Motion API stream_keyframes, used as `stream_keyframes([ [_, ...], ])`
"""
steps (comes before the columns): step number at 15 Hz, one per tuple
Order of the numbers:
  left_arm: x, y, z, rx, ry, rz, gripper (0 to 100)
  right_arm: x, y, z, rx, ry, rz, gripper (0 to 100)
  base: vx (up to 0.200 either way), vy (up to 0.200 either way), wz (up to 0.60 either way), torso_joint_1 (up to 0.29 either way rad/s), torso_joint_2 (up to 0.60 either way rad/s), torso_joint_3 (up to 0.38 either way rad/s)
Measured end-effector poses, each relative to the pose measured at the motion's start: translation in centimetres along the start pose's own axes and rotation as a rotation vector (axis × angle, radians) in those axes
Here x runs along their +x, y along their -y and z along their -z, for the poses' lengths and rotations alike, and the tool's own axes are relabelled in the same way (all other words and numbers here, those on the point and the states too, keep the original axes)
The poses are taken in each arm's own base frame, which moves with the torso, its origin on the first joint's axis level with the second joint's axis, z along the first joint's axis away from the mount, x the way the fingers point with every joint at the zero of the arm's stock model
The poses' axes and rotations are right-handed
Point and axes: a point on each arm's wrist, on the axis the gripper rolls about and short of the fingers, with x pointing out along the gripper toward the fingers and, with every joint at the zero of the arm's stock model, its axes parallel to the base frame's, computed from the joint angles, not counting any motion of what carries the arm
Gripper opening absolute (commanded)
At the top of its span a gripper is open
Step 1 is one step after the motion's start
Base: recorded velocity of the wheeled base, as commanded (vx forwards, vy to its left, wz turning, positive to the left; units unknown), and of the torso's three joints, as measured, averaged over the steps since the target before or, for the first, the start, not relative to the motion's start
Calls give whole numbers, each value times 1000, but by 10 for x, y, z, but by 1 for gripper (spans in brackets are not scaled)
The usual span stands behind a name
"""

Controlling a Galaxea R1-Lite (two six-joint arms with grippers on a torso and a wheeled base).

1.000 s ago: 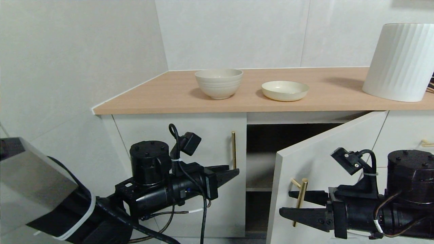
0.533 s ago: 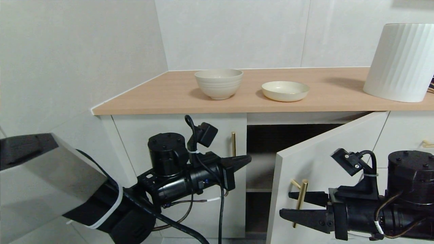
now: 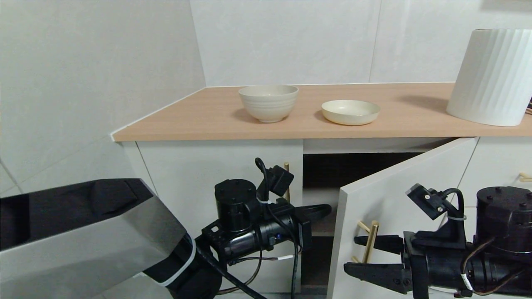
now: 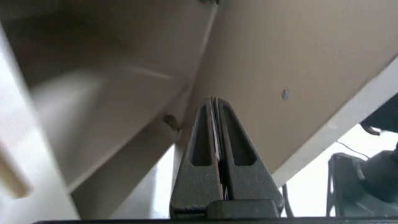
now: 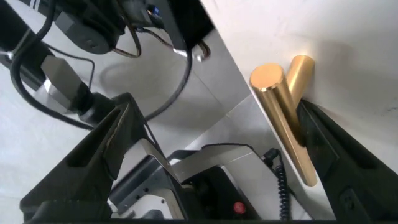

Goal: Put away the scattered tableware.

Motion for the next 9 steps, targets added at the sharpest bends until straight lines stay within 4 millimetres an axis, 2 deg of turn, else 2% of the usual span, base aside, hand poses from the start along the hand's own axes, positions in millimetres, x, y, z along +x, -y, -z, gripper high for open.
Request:
stream_keyframes([
  [9,17,13,6,-1,-24,50,0,-23,23,-8,-59,76,158,100,0,0,0,0,0,0],
])
